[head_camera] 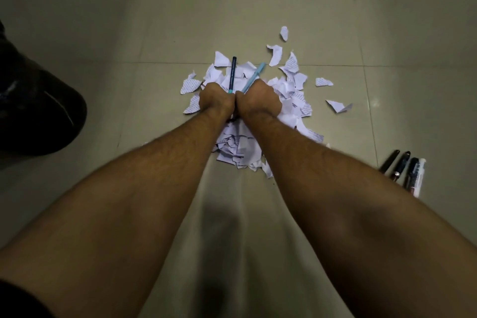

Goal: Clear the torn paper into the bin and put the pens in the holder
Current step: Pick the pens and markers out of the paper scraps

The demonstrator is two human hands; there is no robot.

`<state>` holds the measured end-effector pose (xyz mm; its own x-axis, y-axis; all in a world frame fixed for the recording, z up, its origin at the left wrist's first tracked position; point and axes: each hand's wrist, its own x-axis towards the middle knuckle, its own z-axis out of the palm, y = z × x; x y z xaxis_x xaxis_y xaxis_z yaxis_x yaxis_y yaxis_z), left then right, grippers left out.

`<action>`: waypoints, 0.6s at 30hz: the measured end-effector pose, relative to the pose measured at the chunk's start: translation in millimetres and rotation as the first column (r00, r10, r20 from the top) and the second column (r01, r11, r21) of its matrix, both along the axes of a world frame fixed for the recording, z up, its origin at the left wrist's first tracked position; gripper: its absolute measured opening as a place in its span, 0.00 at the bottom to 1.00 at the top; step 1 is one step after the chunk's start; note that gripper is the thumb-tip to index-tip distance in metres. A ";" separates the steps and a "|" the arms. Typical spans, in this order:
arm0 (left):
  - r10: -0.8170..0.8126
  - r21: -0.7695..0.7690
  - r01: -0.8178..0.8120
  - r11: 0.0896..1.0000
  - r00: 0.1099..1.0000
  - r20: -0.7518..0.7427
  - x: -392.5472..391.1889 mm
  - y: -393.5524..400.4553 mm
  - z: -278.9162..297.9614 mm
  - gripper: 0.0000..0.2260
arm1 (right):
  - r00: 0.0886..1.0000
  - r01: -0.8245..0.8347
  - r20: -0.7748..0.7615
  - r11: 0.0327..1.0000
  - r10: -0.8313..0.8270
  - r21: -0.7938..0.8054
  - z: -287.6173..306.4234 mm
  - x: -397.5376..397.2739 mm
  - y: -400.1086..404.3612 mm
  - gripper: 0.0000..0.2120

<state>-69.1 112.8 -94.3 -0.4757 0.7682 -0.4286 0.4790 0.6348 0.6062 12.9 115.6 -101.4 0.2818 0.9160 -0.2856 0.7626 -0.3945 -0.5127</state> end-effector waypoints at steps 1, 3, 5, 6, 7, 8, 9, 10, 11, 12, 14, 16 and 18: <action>0.013 0.008 -0.014 1.000 0.999 0.032 0.3 -0.4 0.7 0.16 | 1.000 -0.005 0.015 1.000 0.005 0.005 0.4 -1.3 0.9 0.13; 0.030 0.032 -0.031 0.999 0.999 0.043 -1.3 1.6 -1.0 0.16 | 0.999 -0.014 0.031 1.000 0.014 0.011 1.6 -2.9 2.9 0.13; 0.038 0.024 -0.038 0.999 0.999 -0.008 -2.2 0.2 0.6 0.17 | 1.000 0.004 0.018 1.000 -0.004 0.004 2.5 -2.0 3.7 0.12; 0.055 0.020 -0.054 0.998 0.998 -0.011 -2.6 -0.5 0.8 0.18 | 1.000 0.012 0.005 1.000 -0.012 -0.001 3.0 -1.1 2.2 0.13; 0.075 0.007 -0.075 0.997 0.997 -0.012 -3.5 0.2 -0.2 0.18 | 1.000 0.013 -0.009 1.000 -0.013 -0.004 3.1 0.1 -0.4 0.14; 0.094 0.006 -0.093 0.996 0.995 -0.022 -3.0 0.8 -1.1 0.18 | 1.000 0.005 -0.017 1.000 -0.005 0.000 4.4 1.4 -3.8 0.15; 0.105 0.000 -0.105 0.994 0.994 -0.038 -1.2 -1.4 2.2 0.18 | 1.000 -0.012 -0.024 1.000 0.012 0.009 7.2 3.5 -8.0 0.17; 0.104 0.004 -0.104 0.995 0.993 -0.056 1.7 -3.6 6.9 0.17 | 0.999 -0.026 -0.028 0.999 0.027 0.018 8.9 5.4 -11.8 0.18; 0.089 0.009 -0.089 0.996 0.994 -0.064 5.9 -3.8 10.5 0.17 | 0.999 -0.027 -0.042 0.999 0.028 0.032 9.6 9.1 -15.7 0.18; 0.084 0.021 -0.083 0.996 0.994 -0.067 8.5 -3.6 12.7 0.17 | 0.997 -0.020 -0.074 0.999 0.023 0.050 9.2 10.9 -18.9 0.18; 0.073 0.036 -0.070 0.997 0.994 -0.087 14.5 -8.0 23.8 0.17 | 0.980 0.031 -0.197 0.994 -0.009 0.108 9.8 14.3 -26.4 0.17; 0.070 0.046 -0.067 0.997 0.995 -0.066 18.4 -11.1 29.8 0.17 | 0.940 0.112 -0.337 0.983 -0.057 0.147 13.6 19.1 -33.8 0.17; 0.082 0.071 -0.081 0.994 0.997 -0.011 25.1 -17.6 34.1 0.14 | 0.886 0.195 -0.449 0.972 -0.118 0.130 20.9 30.3 -41.5 0.17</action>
<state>-44.0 95.2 -60.1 -0.5434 0.7548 -0.3674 0.4361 0.6277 0.6448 43.2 74.0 -80.5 0.3081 0.9151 -0.2603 0.3824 -0.3697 -0.8468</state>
